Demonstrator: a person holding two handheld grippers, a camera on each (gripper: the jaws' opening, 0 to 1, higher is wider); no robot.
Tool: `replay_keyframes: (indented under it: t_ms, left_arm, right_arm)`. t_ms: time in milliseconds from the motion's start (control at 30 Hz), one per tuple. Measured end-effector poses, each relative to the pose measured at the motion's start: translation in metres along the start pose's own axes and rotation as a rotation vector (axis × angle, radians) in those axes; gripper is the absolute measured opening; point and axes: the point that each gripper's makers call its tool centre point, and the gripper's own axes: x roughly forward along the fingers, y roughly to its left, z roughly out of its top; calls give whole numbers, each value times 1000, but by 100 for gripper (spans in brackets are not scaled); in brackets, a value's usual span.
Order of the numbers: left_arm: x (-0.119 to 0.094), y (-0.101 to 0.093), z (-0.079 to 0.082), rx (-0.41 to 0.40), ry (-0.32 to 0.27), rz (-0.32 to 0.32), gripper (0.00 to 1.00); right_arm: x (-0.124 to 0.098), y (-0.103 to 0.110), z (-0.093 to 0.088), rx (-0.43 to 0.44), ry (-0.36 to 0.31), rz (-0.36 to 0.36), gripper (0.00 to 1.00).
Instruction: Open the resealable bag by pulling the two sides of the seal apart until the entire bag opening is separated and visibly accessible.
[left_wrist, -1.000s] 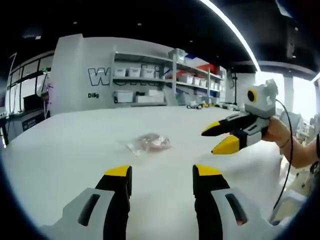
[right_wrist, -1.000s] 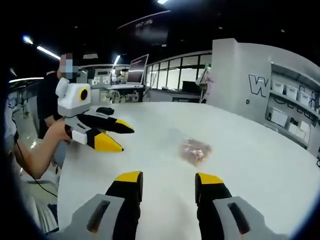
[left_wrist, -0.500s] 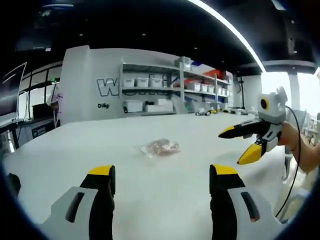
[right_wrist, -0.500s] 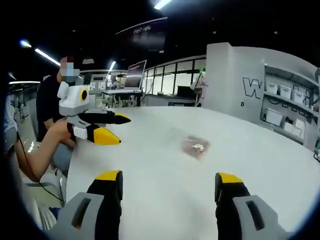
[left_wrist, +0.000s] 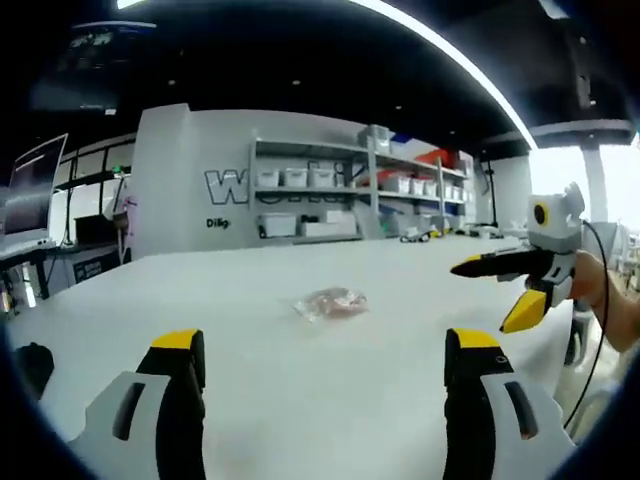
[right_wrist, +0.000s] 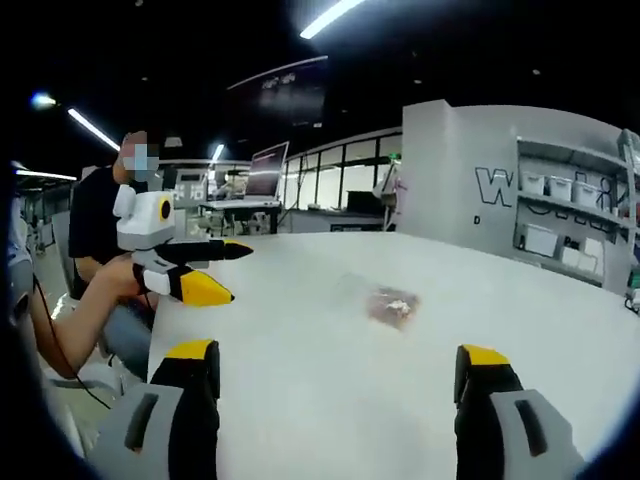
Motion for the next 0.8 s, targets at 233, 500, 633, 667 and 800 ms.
replay_keyframes:
  t_ms: [233, 500, 633, 667, 800]
  left_arm:
    - [-8, 3, 7, -20, -27, 13, 99]
    - [-5, 0, 10, -39, -33, 4, 99]
    - [-4, -1, 12, -38, -35, 5, 99]
    - [-4, -2, 13, -39, -37, 6, 99]
    - [-3, -2, 14, -42, -37, 10, 99]
  right_arm:
    - [-6, 3, -6, -4, 22, -18, 97]
    - [-9, 2, -4, -3, 17, -24, 96]
    - [-10, 1, -3, -6, 21, -32, 96]
    - [-10, 1, -3, -6, 21, -32, 96]
    - [-12, 0, -1, -2, 15, -33, 96]
